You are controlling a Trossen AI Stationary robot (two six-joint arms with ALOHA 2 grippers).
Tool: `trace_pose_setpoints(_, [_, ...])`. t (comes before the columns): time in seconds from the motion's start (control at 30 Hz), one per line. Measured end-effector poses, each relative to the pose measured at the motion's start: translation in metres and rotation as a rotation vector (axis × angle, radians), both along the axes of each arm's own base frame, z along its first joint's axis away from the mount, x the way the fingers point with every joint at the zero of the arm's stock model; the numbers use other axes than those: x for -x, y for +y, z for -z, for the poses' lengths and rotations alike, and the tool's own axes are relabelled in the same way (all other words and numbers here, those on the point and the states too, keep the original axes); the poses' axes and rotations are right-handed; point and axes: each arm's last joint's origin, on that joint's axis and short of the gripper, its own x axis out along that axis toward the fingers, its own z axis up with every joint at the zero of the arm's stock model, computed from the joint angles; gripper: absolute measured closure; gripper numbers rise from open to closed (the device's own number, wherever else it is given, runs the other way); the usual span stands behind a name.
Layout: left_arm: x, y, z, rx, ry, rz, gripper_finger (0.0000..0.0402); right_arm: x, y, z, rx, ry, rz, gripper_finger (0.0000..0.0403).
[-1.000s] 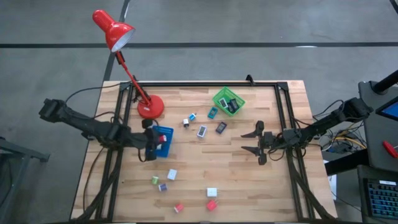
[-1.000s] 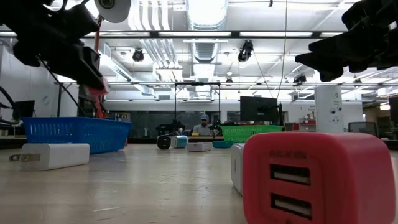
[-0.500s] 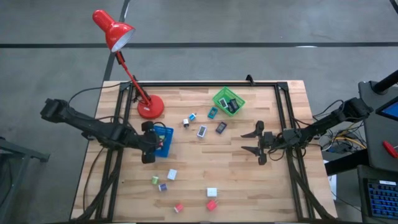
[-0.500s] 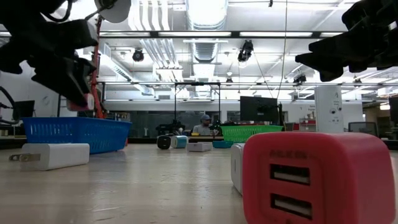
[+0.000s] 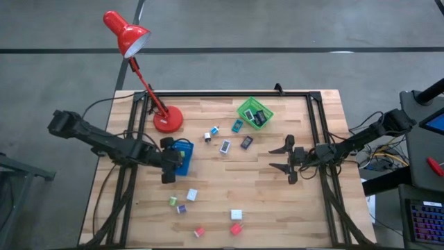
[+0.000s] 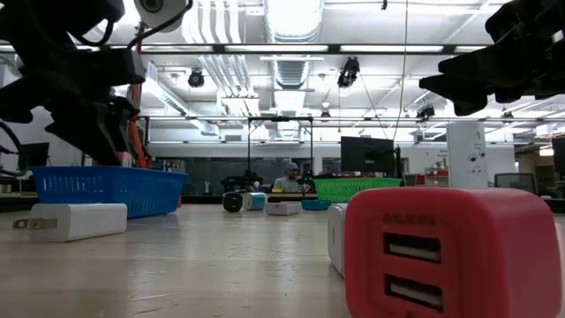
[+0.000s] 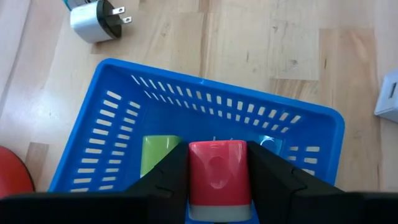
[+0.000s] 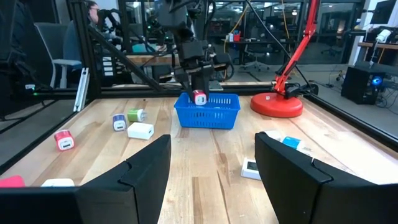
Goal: Pick & Place Office items
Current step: Put the top pink white charger adapter into the blue basket
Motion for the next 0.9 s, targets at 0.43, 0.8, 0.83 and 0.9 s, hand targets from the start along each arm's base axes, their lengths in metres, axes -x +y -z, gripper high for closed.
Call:
trace_pose_setpoints(0.43, [-0.007,-0.001,0.011,0.016,0.05,0.006,0.0274,0.0,0.0,0.0,-0.003,-0.001,0.0,0.0179])
trace_pose_setpoints(0.8, [-0.011,-0.002,0.017,0.022,0.065,0.007,0.0274,0.0,0.0,0.0,-0.004,0.0,0.0,0.0179])
trace_pose_setpoints(0.83, [-0.011,-0.002,0.017,0.022,0.066,0.009,0.0274,0.0,0.0,0.0,-0.004,0.0,0.0,0.0179])
trace_pose_setpoints(0.9, [-0.011,-0.002,0.016,0.024,0.066,0.01,0.0274,0.0,0.0,0.0,-0.004,0.0,0.0,0.0179])
